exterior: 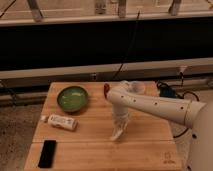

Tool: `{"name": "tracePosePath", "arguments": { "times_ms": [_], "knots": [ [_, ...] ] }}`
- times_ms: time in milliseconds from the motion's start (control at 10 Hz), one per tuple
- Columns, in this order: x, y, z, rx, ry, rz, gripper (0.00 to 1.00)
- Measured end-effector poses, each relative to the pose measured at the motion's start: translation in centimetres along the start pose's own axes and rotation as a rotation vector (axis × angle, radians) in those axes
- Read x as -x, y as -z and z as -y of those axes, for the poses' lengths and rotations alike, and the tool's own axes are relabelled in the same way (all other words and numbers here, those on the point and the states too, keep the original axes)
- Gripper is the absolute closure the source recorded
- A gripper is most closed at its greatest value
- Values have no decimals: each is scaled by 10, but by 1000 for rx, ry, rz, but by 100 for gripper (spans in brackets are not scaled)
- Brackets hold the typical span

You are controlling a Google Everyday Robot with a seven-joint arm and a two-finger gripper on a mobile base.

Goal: Wipe the white sponge on the table

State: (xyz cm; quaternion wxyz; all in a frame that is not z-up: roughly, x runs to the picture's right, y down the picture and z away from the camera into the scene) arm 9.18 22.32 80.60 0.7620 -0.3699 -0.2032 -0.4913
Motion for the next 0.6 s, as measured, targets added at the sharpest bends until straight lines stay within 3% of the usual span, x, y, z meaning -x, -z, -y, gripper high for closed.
{"name": "tracePosePath", "arguments": {
  "times_ms": [600],
  "knots": [
    [4, 3, 13, 12, 19, -11, 100]
  ]
}}
